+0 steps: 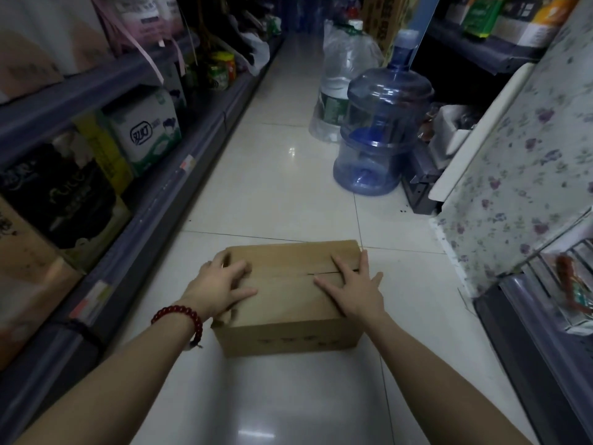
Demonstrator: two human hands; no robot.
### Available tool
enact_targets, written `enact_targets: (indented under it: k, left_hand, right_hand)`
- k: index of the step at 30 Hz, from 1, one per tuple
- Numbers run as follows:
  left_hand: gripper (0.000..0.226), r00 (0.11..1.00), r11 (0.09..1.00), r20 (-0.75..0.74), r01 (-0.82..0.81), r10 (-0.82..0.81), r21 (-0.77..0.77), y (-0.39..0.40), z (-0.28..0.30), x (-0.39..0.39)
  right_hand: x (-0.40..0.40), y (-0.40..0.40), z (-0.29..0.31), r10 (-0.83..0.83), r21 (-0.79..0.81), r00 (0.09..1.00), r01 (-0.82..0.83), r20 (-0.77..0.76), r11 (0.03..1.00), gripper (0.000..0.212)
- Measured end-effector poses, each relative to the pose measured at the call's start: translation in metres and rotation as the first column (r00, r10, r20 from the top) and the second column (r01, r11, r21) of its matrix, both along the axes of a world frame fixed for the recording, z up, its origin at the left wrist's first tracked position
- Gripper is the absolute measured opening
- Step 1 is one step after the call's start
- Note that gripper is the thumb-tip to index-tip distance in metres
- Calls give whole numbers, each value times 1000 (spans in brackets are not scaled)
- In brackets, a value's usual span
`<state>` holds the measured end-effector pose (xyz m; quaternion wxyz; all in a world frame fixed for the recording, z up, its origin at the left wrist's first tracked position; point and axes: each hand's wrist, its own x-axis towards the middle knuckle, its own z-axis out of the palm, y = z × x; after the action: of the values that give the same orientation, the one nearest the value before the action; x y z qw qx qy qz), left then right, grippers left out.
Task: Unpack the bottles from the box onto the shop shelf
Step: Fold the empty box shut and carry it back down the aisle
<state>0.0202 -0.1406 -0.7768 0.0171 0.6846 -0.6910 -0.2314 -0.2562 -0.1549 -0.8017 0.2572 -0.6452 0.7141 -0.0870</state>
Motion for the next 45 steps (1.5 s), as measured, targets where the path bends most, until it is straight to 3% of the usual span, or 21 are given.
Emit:
enact_targets:
  k: [3,6,11,16,20,27,36,41,45]
  left_hand:
    - [48,963,993,-242,-120,121,18,2,-13,0]
    - [49,905,981,-381,-191,192,42,5,-18,-2]
    - [48,861,976,-462,-206,214,69,3,-10,-13]
    - [47,801,948,-511,-297,311,111,14,40,-22]
    - [46,772,939,-541,-326,333,113,21,121,-25]
    - [43,732,940,-590,-292,340,178,17,316,-14]
    - [43,711,958,-655,-276,257,76,-19,578,7]
    - [43,687,961,-691,-272,224,40,-36,667,25]
    - [44,688,971,-704,-239,176,9,-52,704,33]
  right_hand:
    - [-8,-2,-3,-7,10,995,6,96,1000,78]
    - [-22,-4,-7,-5,-7,970,7,243,1000,74]
    - [-26,5,-9,-115,14,894,121,433,993,75]
    - [-26,20,36,-159,42,878,157,453,987,78]
    - [-31,29,122,-171,80,886,151,432,985,78]
    - [-29,21,321,-148,90,892,120,427,989,75]
    - [-6,-12,576,-120,-16,878,144,464,990,70]
    - [12,-27,667,-110,-103,859,185,500,977,69]
    - [23,-38,703,-116,-102,842,198,526,975,68]
